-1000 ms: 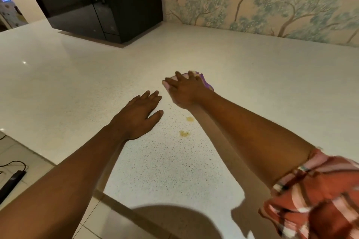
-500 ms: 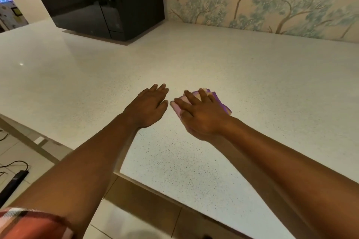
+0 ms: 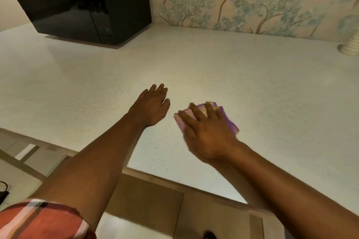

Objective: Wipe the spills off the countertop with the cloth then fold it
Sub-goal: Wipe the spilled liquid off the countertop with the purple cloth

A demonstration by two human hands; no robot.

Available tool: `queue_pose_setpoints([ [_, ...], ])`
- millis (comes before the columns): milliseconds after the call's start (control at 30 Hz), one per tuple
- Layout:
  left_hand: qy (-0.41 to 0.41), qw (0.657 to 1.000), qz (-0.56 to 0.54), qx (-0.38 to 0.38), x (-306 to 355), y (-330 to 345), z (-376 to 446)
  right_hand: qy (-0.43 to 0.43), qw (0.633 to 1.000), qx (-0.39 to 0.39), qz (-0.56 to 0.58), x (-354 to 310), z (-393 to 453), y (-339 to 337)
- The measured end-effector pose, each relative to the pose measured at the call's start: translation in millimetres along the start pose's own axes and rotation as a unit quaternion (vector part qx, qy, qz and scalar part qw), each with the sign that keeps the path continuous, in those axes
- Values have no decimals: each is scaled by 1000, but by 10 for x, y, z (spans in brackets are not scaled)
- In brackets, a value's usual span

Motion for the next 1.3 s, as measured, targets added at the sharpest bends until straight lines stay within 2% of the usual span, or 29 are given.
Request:
queue_pose_setpoints([
  [167,4,1000,1,-1,14,6,4,180,983,21,5,530,18,-169],
  [267,4,1000,7,-5,14,19,3,249,968,0,19,504,273,-201],
  [333,7,1000,5,-10,13,20,7,257,966,-12,36,341,424,-220],
  [433,10,1000,6,-10,4,32,31,213,977,-16,26,26,443,-165],
  [533,6,1000,5,-16,-22,44,63,153,987,19,46,-236,137,-40],
  [633,-1,1000,-18,-24,-27,43,79,129,990,21,46,-174,-268,40],
  [767,4,999,-36,9,49,29,140,205,977,39,43,330,-621,39],
  [867,9,999,-39,30,123,37,220,326,941,51,73,769,-484,-68],
  [933,6,999,-32,28,151,56,265,376,923,60,60,937,-233,-148],
  [1100,-5,1000,1,24,140,124,353,350,935,28,52,757,407,-250],
  [1200,-7,999,8,31,104,117,440,270,962,8,26,395,464,-220],
  [1300,-15,1000,0,24,97,127,498,188,981,20,41,173,133,-51],
])
Point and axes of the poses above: each hand's wrist, its own z-axis towards the middle knuckle, its own y-axis out of the palm, x = y × z, the point moved 1 cm from there along z, towards the middle knuckle, and after that the axes turned 13 degrees about y, right-handed, at the moved point
